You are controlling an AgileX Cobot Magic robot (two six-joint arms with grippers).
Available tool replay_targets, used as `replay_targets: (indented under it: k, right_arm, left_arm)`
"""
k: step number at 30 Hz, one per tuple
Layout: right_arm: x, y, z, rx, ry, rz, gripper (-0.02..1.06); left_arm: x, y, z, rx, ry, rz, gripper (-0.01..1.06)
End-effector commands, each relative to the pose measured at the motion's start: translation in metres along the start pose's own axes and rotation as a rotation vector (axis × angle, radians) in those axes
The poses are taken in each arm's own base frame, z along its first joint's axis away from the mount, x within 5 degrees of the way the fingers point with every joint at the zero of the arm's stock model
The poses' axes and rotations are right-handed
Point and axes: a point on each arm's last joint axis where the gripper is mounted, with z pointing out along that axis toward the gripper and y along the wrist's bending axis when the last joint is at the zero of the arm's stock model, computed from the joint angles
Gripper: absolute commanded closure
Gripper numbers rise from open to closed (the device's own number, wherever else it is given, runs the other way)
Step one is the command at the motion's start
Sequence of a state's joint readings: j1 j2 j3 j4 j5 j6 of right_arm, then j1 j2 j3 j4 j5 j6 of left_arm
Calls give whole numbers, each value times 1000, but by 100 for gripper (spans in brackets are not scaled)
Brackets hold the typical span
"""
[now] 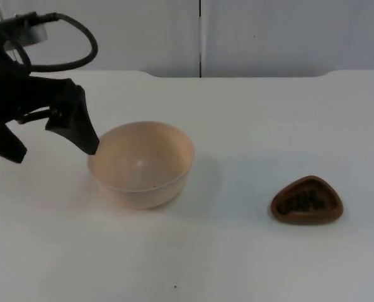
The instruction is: Pick up the bowl with the left hand and pour the coffee beans from the cup into the bowl with the right hand.
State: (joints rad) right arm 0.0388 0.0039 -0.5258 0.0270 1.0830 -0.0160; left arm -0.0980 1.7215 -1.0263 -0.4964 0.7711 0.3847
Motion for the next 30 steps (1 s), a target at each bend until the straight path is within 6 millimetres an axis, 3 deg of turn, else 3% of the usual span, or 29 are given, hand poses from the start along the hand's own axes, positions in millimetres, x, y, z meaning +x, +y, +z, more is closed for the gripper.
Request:
replay_targets:
  k: [1, 19, 30]
  right_arm:
    - [2, 0, 2, 4, 1, 3, -1]
    - [2, 0, 2, 10, 1, 0, -1]
    - [2, -1, 2, 14, 2, -2, -1]
  left_arm:
    - [-6, -3, 2, 20, -4, -6, 4]
    - [-40, 8, 35, 37, 16, -33, 4]
    - [-63, 35, 67, 62, 20, -132, 5]
